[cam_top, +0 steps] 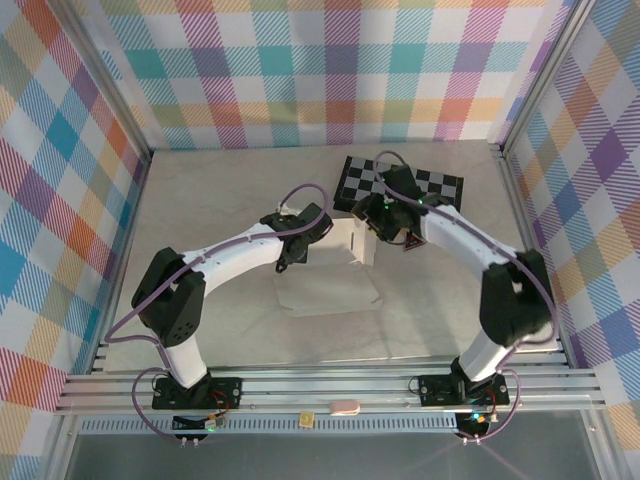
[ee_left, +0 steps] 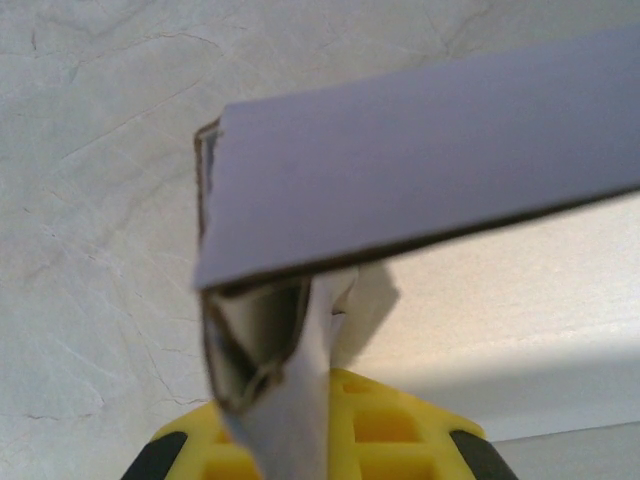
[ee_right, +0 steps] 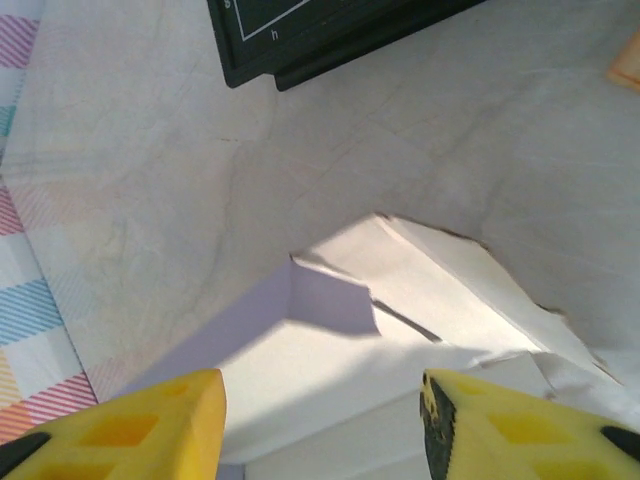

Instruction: Fold the paper box

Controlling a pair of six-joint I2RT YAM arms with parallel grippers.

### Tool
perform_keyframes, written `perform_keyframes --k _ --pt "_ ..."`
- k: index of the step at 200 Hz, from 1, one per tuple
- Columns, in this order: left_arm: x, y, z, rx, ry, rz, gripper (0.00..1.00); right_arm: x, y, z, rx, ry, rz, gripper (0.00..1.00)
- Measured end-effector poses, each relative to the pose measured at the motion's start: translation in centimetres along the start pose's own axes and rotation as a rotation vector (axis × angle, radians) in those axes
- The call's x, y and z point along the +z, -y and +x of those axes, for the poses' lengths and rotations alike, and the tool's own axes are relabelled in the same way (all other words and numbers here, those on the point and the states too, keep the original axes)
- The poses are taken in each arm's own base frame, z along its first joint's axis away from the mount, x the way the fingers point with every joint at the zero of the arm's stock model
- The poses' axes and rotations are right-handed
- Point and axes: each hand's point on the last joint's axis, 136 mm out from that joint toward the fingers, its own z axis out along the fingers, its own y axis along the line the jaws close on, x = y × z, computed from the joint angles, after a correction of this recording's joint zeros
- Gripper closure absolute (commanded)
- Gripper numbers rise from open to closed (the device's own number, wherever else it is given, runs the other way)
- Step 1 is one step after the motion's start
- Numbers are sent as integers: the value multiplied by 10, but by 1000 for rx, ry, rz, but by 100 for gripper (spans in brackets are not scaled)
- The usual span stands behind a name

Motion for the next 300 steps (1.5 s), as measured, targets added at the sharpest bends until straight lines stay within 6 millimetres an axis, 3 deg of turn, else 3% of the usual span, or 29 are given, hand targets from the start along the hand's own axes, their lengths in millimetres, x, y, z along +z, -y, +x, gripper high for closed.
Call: perform_keyframes --k 15,31,82,140,211,255,300 --pt "0 0 0 -3 7 5 100 -13 9 8 -21 11 -13 49" --pt "-1 0 -1 -4 10 7 100 -14 21 19 -46 -3 -3 51" --pt "1 1 -1 6 18 13 100 29 57 61 -115 -140 109 54" --pt "1 2 -1 10 21 14 100 61 85 69 -150 -201 189 56" --pt "1 2 -1 14 20 14 100 70 87 67 -169 -201 190 60" --pt "1 2 -1 14 20 13 100 74 84 64 -168 -201 188 71" --pt "1 2 -1 14 20 14 100 74 81 65 -165 -206 173 76"
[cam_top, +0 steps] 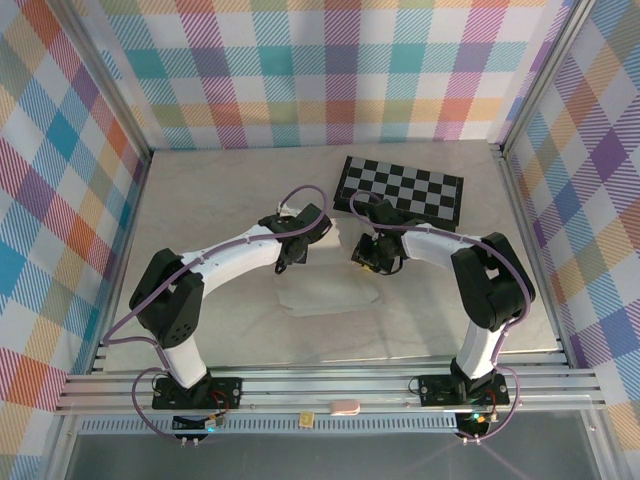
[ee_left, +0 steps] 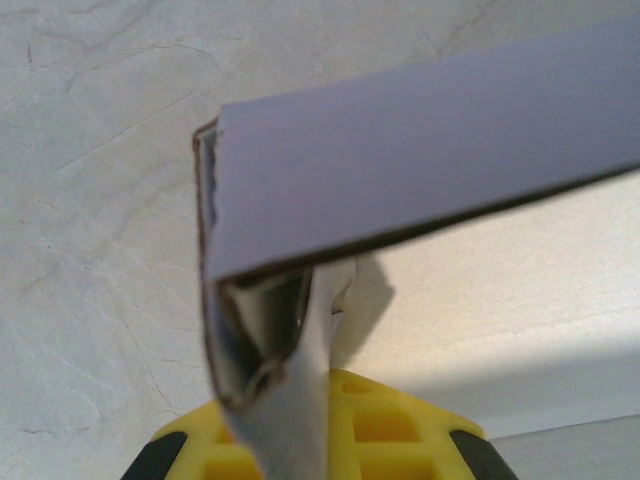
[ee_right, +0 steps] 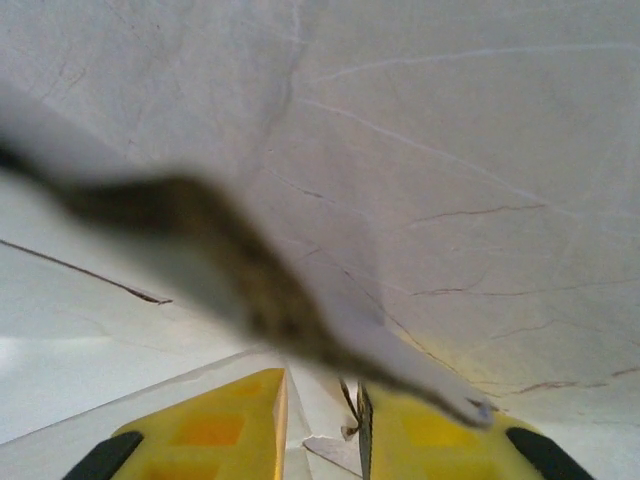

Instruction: Fold the paper box

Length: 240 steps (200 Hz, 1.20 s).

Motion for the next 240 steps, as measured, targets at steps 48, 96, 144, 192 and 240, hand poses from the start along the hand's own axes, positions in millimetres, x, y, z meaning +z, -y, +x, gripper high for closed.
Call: perform_keyframes --k 48,96,144,192,240 --pt "0 0 0 -1 0 0 100 -1 -9 1 -9 -4 -27 78" --pt "0 0 -1 -4 2 1 100 -2 -28 7 -47 -10 -59 78" --pt "0 0 -1 -4 3 1 100 1 -35 13 -66 -24 -61 79" --pt "1 -2 -1 -9 0 -2 100 -2 -38 14 -92 -36 -49 75" --pt "4 -9 -21 -52 -16 126 100 -72 -97 -22 -248 56 -229 55"
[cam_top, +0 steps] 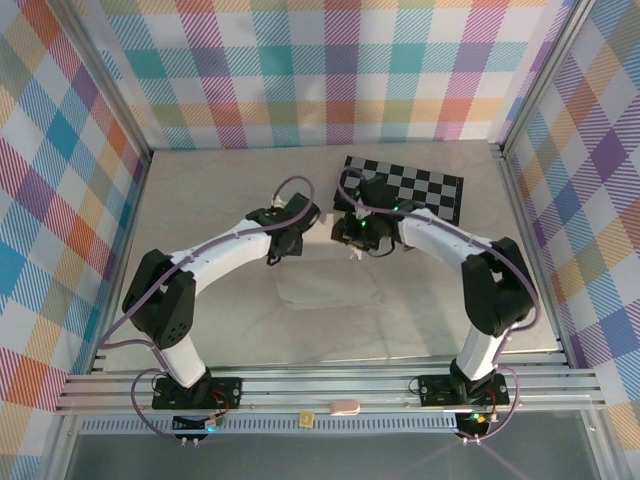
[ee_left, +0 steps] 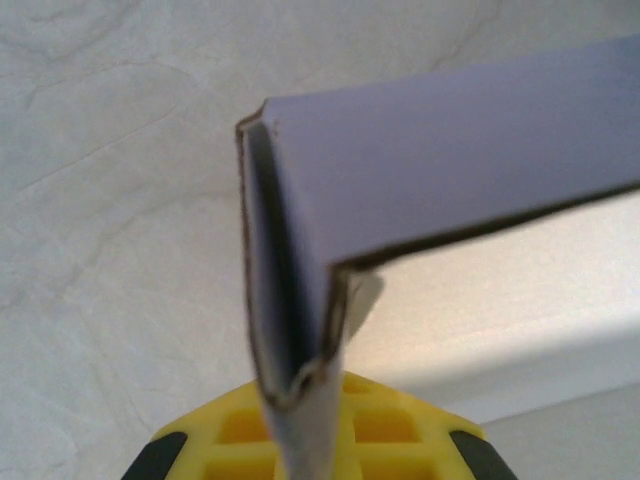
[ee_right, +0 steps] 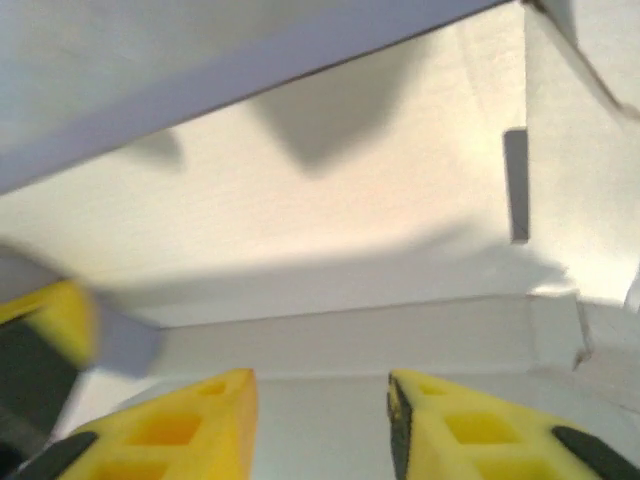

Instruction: Fold the paper box

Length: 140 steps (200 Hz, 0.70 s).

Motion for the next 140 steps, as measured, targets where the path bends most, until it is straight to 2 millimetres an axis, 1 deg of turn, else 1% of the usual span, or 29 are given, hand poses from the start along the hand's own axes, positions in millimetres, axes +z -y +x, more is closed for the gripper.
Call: perform_keyframes --k 12,18,32,43,49,57,65,79,92,110,140 --pt "0 -6 -13 -26 0 46 100 -32 -17 -25 -33 70 -69 52" --pt "0 -8 -20 -39 2 70 100 -53 -23 -40 -42 117 -105 51" --pt "-2 -13 -39 -64 15 126 100 -100 -27 -72 -54 230 -160 51" --pt "-6 -16 -54 -75 33 172 100 -131 -24 -91 -52 305 -185 52" --pt "-8 -17 -62 -80 46 196 100 -147 -19 -102 -44 347 -190 54" --pt "-11 -18 -73 -84 63 228 100 -161 -10 -111 -30 384 -191 55" --pt "-13 -18 -82 -87 76 261 100 -170 0 -118 -14 401 -190 56" --pt "-13 -17 -93 -89 82 325 100 -172 14 -125 11 403 -190 60" --pt "-9 -14 -100 -84 71 384 100 -165 26 -129 29 379 -193 62" --pt "0 -6 -102 -72 43 451 100 -145 39 -129 41 314 -213 64" --pt "12 8 -95 -58 -11 530 100 -105 53 -123 44 185 -266 67"
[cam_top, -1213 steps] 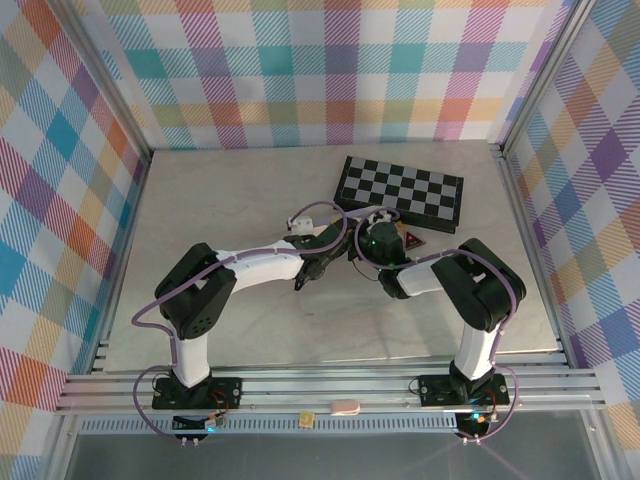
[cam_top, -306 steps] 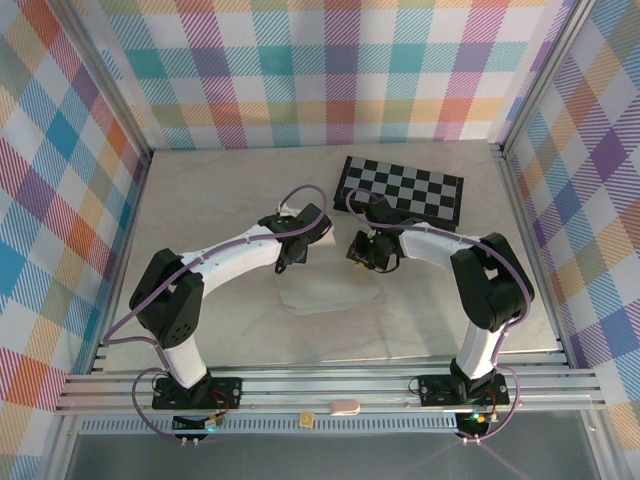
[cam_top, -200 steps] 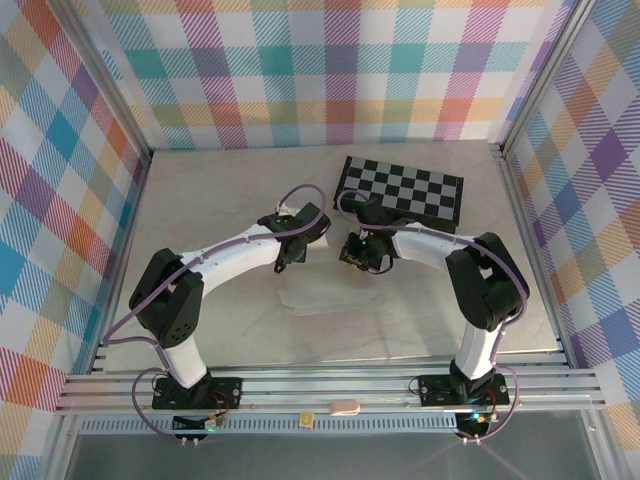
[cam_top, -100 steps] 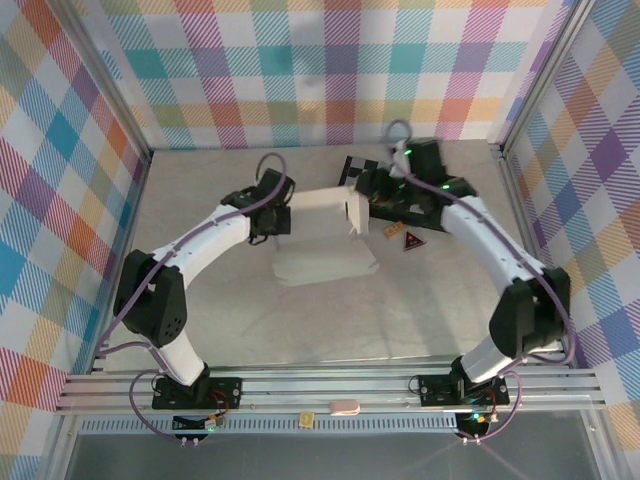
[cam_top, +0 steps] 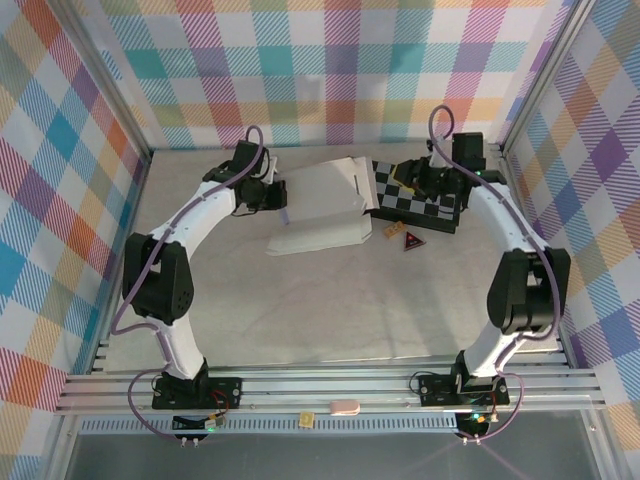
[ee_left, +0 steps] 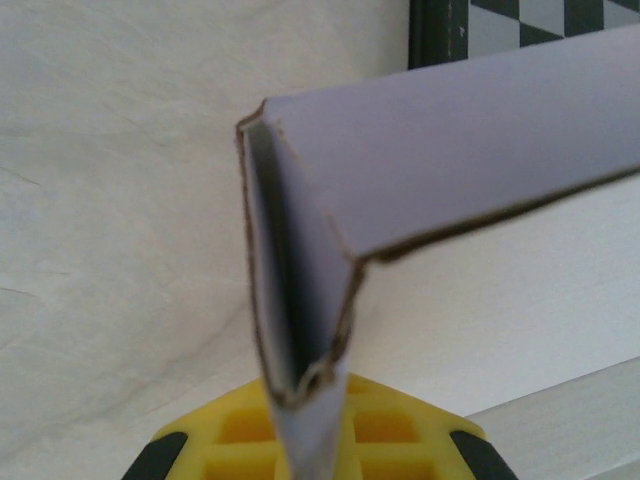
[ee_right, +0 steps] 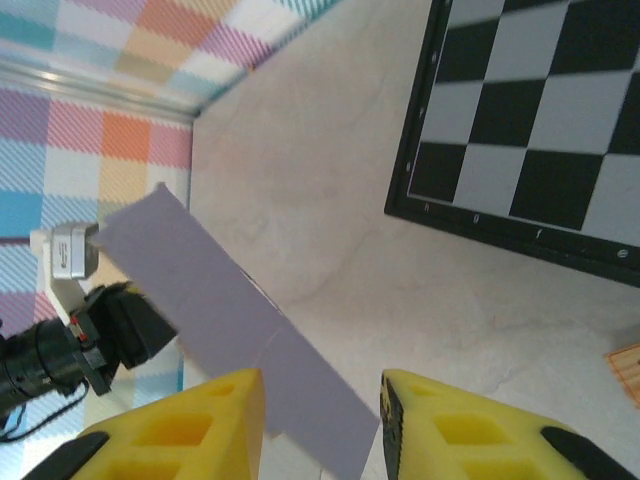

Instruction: Fold the paper box

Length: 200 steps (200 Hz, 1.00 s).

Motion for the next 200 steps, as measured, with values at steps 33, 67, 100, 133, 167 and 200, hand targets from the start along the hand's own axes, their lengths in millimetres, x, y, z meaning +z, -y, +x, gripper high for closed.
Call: perform_keyframes --k 33,67,100,133,167,200 --pt "4 8 5 -2 -25 54 100 15 6 8 -30 -74 -52 68" --pt "4 14 5 -1 -27 89 100 14 -6 13 -79 -103 -125 67" --pt "3 15 5 -1 -31 94 100 14 -13 17 -108 -120 -162 67" --pt "4 15 5 -1 -32 94 100 17 -18 21 -127 -130 -173 67" --pt "7 14 5 -3 -39 92 100 22 -29 26 -167 -144 -184 66" --pt "8 14 5 0 -40 93 100 29 -35 32 -214 -155 -161 65"
